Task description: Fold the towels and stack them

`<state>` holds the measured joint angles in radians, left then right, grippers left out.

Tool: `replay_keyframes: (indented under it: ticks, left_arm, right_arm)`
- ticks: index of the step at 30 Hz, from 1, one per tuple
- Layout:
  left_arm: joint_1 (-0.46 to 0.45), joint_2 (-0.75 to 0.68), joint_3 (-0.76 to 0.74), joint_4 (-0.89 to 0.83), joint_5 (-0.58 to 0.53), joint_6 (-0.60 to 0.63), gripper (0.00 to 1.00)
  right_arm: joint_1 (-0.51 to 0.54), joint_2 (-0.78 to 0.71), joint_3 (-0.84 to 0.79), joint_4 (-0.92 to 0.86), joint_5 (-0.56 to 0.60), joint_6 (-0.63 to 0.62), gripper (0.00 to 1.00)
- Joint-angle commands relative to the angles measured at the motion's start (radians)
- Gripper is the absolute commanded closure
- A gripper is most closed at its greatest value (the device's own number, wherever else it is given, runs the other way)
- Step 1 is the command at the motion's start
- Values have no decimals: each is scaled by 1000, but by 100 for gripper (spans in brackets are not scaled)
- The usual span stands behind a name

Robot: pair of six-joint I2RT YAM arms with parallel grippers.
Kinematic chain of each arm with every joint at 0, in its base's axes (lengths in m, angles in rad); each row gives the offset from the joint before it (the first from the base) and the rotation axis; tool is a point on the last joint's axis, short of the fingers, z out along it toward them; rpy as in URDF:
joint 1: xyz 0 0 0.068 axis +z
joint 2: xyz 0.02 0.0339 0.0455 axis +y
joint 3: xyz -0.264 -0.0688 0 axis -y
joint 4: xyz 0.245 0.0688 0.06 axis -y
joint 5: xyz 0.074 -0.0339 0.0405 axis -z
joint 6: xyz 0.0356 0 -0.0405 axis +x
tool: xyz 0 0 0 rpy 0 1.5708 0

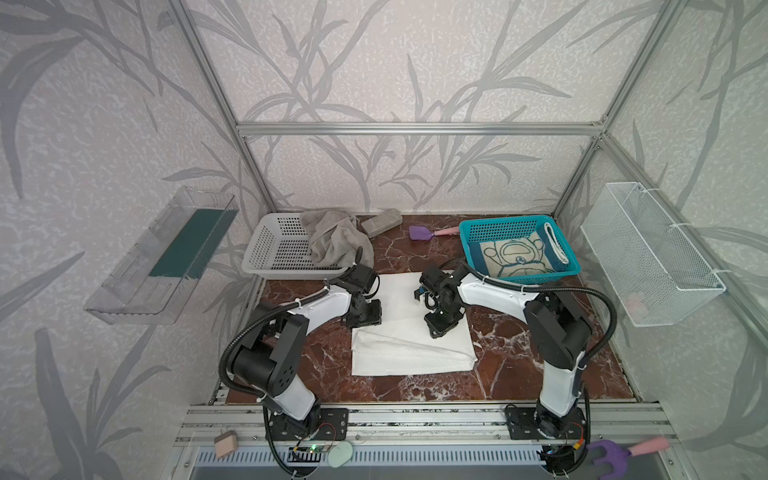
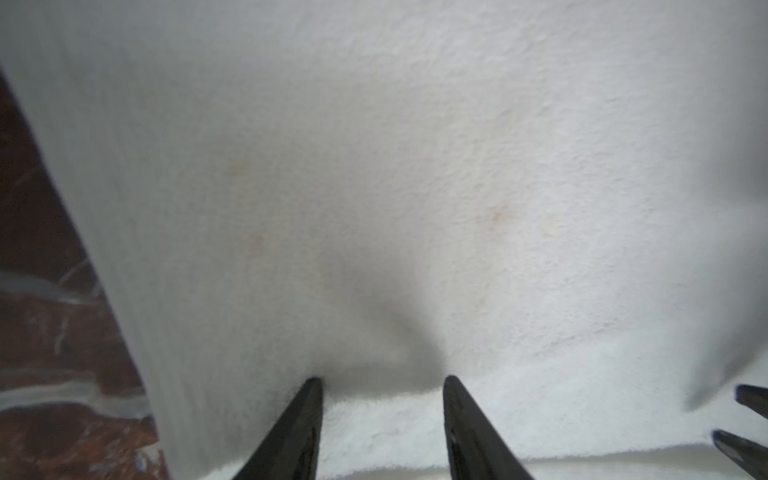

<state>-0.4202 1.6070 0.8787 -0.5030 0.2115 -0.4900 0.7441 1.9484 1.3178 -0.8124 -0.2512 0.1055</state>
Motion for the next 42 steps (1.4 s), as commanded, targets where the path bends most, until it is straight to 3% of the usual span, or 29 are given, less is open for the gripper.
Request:
replay_keyframes:
  ticks: [1, 8, 12, 16, 20, 23, 30, 33, 42]
  left_arm:
    - [-34, -49, -67, -93, -62, 2, 50]
    - [-130, -381, -224, -220, -77, -120, 50]
    - [-176, -549, -255, -199, 3, -202, 50]
    - [-178, -609, -264, -186, 89, -207, 50]
    - [-174, -584, -243, -198, -6, -212, 50]
    - [-153, -486, -210, -153, -47, -222, 49]
    - [-135, -193, -18, -69, -3, -163, 57]
    - [-148, -147, -42, 35, 31, -177, 64]
    - [-327, -182, -182, 94, -64, -270, 68]
  right_arm:
    - [-3, 48, 36, 6, 27, 42, 72]
    - [-9, 78, 10, 28, 26, 100, 73]
    - [-9, 62, -7, 35, 18, 112, 72]
    - [-9, 57, -25, 42, 19, 105, 72]
    - [-9, 65, -34, 51, 17, 103, 72]
    - [-9, 65, -44, 62, 14, 108, 72]
    - [22, 45, 3, -6, 92, 106, 72]
    - [48, 22, 32, -7, 69, 113, 72]
    - [56, 88, 9, 110, -28, 159, 73]
